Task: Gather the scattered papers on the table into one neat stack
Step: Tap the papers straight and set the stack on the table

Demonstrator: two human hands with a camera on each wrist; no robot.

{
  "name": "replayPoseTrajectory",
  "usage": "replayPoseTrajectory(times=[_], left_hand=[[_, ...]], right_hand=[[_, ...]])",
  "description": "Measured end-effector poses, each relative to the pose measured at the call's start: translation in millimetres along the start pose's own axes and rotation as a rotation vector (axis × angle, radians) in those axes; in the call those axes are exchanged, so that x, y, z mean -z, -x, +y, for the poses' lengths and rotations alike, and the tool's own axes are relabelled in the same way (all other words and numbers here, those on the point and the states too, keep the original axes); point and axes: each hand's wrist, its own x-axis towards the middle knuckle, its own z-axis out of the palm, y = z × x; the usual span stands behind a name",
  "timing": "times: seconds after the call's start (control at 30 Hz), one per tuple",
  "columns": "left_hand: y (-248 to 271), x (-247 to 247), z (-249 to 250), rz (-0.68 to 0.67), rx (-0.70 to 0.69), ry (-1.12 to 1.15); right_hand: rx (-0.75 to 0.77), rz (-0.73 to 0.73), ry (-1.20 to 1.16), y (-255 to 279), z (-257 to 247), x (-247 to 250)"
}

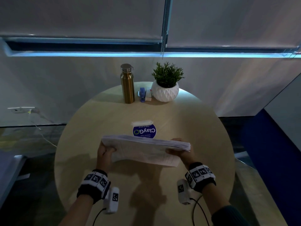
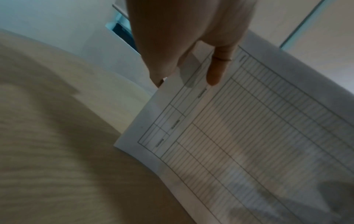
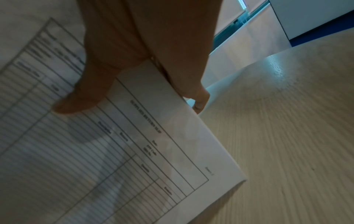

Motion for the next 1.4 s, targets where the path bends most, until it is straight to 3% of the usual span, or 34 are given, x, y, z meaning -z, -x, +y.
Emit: replayPoseTrajectory(times=[0.1, 0.3, 0.6, 0.77, 0.93, 1.1, 1.2, 1.4], left_hand=[[-2.5, -2.4, 1.9, 0.011, 0.003, 0.004], [-5.8, 2.1, -4.8, 0.001, -0.038, -0.023], [-5.3, 7.3, -22.0, -0.018, -0.021, -0.079], [1.2, 7.3, -30.6, -0.088, 0.061, -0.077], [-0.9, 29.8, -38.5, -0.192, 0.209, -0.155], [14.9, 40.5, -65.2, -0.262, 0.362, -0.405], [19.6, 37.8, -91.3, -0.209, 0.408, -0.568], [29.2, 26.1, -89.8, -0.099, 0.256, -0.919]], right_hand=[[-0.075, -0.007, -0.011, 0.4, 1.6, -4.1], [-0.028, 0.013, -0.028, -3.0, -10.2, -3.9], [-0.139, 0.044, -0.004, -8.6, 12.4, -4.1], [-0.138, 0.063, 0.091, -0.9, 18.2, -4.4], [-0.107, 0.022, 0.011, 13.6, 12.4, 9.5], [-0.292, 0.081, 0.16, 20.1, 42.4, 5.5], [-0.398, 0.121, 0.339, 26.6, 64.8, -5.4], [-0.269, 0.157, 0.467, 48.4, 70.4, -0.9]])
